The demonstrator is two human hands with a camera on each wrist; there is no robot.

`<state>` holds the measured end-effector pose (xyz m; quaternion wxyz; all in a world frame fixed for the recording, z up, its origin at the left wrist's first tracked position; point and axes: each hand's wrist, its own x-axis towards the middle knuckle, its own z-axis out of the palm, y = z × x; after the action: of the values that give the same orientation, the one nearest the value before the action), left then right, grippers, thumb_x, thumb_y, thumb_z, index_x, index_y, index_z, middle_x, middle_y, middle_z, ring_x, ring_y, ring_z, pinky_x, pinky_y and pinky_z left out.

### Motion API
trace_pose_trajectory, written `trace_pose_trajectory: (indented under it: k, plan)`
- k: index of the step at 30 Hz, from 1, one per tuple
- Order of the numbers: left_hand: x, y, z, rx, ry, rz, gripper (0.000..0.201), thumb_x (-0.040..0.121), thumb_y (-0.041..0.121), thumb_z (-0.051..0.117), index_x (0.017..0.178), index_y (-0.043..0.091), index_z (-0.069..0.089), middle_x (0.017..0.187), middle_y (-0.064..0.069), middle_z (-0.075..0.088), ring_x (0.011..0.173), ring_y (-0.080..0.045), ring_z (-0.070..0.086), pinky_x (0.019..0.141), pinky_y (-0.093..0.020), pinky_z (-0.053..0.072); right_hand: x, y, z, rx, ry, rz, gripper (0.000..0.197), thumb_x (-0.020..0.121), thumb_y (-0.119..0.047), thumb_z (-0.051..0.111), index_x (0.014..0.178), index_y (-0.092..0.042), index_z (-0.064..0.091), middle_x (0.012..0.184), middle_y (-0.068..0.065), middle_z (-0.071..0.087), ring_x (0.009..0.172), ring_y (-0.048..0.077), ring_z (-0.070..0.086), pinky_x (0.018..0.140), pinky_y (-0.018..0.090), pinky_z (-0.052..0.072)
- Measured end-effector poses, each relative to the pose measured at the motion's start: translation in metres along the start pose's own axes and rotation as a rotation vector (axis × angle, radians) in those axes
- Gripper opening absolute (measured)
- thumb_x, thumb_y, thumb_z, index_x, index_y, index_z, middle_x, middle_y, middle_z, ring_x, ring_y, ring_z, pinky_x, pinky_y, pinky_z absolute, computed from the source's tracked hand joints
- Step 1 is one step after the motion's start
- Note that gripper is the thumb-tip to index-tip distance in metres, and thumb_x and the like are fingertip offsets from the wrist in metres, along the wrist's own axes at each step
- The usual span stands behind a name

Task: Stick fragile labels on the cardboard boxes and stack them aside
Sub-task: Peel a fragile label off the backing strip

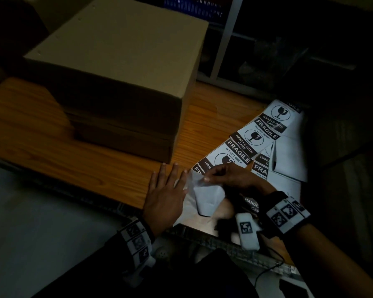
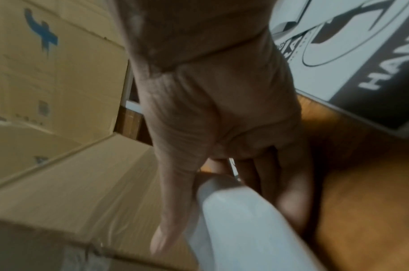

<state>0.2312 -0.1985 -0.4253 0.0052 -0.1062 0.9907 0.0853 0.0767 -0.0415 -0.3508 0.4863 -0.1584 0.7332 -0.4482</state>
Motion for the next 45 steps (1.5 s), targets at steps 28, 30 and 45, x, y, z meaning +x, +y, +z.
trace_pose_trajectory:
  k: [28,30,45]
  plan:
    - [-0.007,-0.023,-0.014,0.009,0.098,0.417,0.051,0.092,0.041,0.039,0.12,0.006,0.062,0.117,-0.014,0.059,0.106,-0.029,0.055,0.089,-0.042,0.049,-0.011,-0.036,0.047,-0.913,0.247,-0.099,0.042,0.085,-0.014,0.067,0.125,-0.026,0.065,0.129,-0.004,0.064,0.119,0.015,0.057,0.087,0.021,0.04]
    - [-0.006,-0.023,-0.017,-0.007,0.102,0.447,0.051,0.091,0.041,0.039,0.118,0.005,0.063,0.118,-0.012,0.059,0.106,-0.028,0.054,0.09,-0.042,0.048,-0.012,-0.038,0.051,-0.921,0.24,-0.087,0.039,0.087,-0.017,0.065,0.125,-0.024,0.066,0.129,-0.002,0.064,0.118,0.017,0.058,0.087,0.022,0.04]
    - [-0.006,-0.025,-0.022,-0.078,0.027,0.452,0.053,0.089,0.042,0.037,0.112,0.005,0.068,0.124,-0.012,0.061,0.112,-0.026,0.054,0.096,-0.041,0.045,-0.019,-0.044,0.058,-0.874,0.328,-0.145,0.036,0.086,-0.032,0.074,0.118,-0.018,0.069,0.117,0.003,0.069,0.105,0.018,0.064,0.083,0.027,0.047]
